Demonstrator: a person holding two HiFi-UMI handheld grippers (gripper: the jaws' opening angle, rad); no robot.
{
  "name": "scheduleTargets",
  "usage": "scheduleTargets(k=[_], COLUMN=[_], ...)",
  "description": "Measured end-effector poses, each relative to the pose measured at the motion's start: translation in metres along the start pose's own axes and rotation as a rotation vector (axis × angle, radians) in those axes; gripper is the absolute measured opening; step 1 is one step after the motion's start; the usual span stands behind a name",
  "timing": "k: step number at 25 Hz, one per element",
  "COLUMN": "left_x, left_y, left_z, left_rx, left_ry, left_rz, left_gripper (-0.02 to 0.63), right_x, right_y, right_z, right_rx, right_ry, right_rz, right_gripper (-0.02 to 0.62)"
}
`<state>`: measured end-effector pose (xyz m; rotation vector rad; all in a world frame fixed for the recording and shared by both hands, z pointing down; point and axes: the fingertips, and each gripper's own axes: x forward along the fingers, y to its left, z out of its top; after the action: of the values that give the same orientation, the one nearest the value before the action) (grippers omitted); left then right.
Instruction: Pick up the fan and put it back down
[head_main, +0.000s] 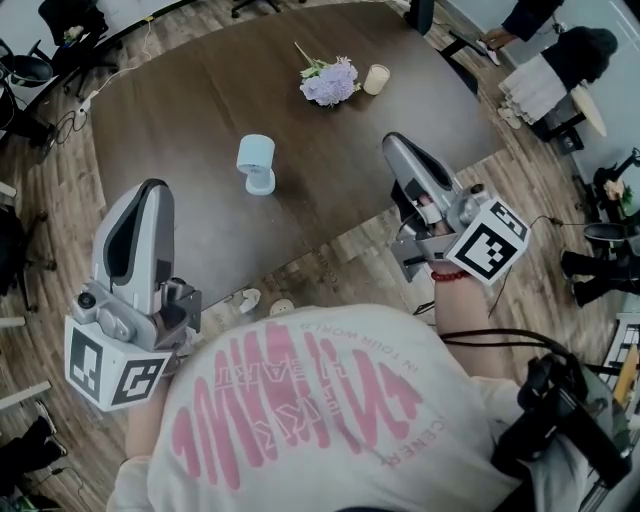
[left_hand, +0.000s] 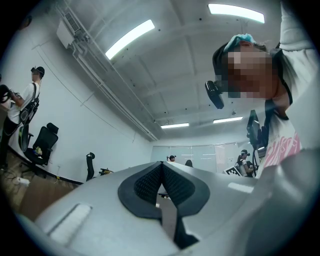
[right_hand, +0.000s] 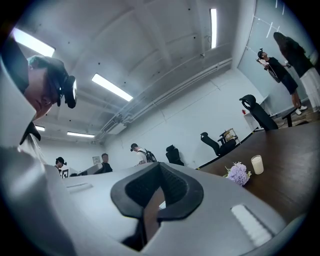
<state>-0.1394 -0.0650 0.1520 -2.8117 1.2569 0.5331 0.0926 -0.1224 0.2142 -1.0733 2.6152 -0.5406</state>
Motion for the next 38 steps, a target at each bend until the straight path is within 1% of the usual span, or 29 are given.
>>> scheduleTargets(k=[3,11,16,21,25,33,35,38], left_x=[0.003,0.005,0.01,0.011,0.012,0.007,0.004,-0.001], left_y=[0.013,0.036,0.04,0.044,0.051,0.054,0.055,0.056], left_z=[-0.001,-0.008,-0.013,-0.019,-0.024,-0.021,-0.021,-0.02], left_rx=[-0.006,-0.024,-0.033,-0.033,-0.025,-0.022,-0.025,-0.019], left_ry=[-0.001,0.003,0.016,0.031,0.047,0.036,0.034,0.029], left_rz=[0.001,0.012,0.023,0.055,0.117,0.257,0.289,0.334], left_gripper=[0.014,0.014,0.014,0.014,0.014,0.014,0.014,0.014], right_x=[0.012,0.033,0.04,0.049,0.065,0.1,0.106,0.114], right_y=[-0.001,-0.005,-0.012,-0.02,-0.026,-0.028,-0.025,-0.022], right_z=[0.0,-0.008,-0.01,-0.018,-0.02,-0.018,-0.02,-0.026], right_rx=[0.026,0.028,0.042,0.069,0.1,0.109,0.103,0.064], right_ry=[-0.012,0.013,0.031,0.054,0.083,0.177,0.201,0.244], right_rz=[0.01,0.013,0.013,0.038,0.098,0.223,0.249,0.275], right_gripper=[0.006,0.006,0.006,0.006,0.006,0.006,0.006,0.006])
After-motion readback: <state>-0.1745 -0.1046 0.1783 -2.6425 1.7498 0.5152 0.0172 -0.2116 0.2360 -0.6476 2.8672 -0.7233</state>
